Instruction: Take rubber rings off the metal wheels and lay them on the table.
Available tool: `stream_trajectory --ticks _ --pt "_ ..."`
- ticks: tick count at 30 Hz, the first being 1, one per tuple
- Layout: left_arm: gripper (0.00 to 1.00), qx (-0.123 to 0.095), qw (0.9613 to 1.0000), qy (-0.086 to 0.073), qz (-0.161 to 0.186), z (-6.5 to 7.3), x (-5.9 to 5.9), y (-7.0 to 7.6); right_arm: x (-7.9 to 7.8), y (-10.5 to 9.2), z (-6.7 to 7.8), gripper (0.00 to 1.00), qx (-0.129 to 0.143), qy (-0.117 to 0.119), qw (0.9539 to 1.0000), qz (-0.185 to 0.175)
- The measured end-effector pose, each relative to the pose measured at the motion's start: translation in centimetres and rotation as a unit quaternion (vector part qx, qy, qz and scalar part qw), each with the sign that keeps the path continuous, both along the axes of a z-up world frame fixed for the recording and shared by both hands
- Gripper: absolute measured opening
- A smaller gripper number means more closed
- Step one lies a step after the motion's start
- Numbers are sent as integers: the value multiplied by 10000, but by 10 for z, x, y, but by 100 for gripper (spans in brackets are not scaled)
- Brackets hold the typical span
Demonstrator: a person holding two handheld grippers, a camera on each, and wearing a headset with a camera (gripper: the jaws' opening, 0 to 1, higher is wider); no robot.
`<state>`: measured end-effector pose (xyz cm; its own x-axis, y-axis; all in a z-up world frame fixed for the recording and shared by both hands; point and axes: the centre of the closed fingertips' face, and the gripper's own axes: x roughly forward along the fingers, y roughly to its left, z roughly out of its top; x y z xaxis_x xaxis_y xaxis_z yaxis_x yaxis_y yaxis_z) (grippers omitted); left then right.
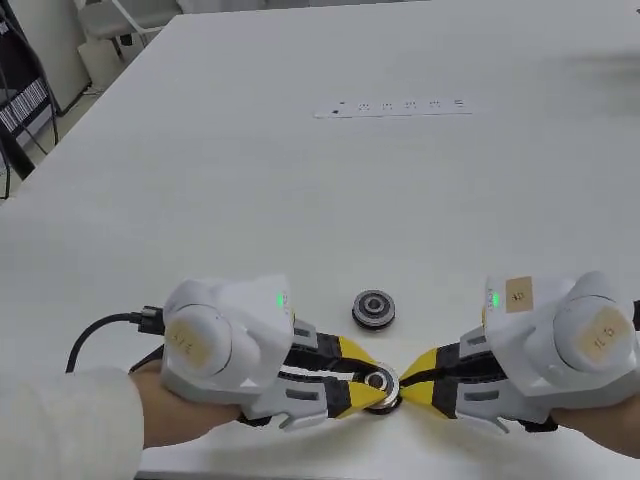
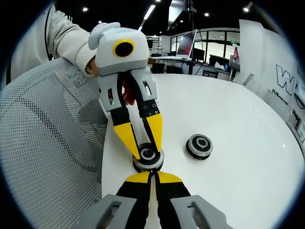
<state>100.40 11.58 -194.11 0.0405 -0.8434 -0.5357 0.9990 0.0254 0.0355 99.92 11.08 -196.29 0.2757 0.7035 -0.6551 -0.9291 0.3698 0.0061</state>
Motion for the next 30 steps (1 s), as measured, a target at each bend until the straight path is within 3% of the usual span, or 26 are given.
stream_trajectory --ticks 4,8,11,12,16,20,22,25,30 --pt "8 -9 10000 -1 -2 0 0 0 1 -1 1 0 53 113 9998 -140" --pt "8 -6 10000 13 32 0 0 0 11 -10 2 0 -63 37 9988 -492" --pt "8 -2 10000 15 25 0 0 0 10 -5 10 0 507 495 9943 -797" --pt "8 0 10000 11 22 0 0 0 10 -4 10 0 565 540 9936 -820" --pt "8 11 10000 21 5 0 0 0 2 -2 4 0 372 455 9969 -516" --pt "8 50 10000 55 -2 -1 0 1 -5 5 3 17 312 430 9982 -269" --pt "8 76 10000 49 -6 -1 0 2 -8 10 5 16 383 461 9981 -161" --pt "8 124 9999 46 -25 -1 0 3 -8 10 3 18 277 320 9991 -96" --pt "8 169 9998 41 -44 -1 -1 6 -8 8 0 19 208 334 9992 -83"
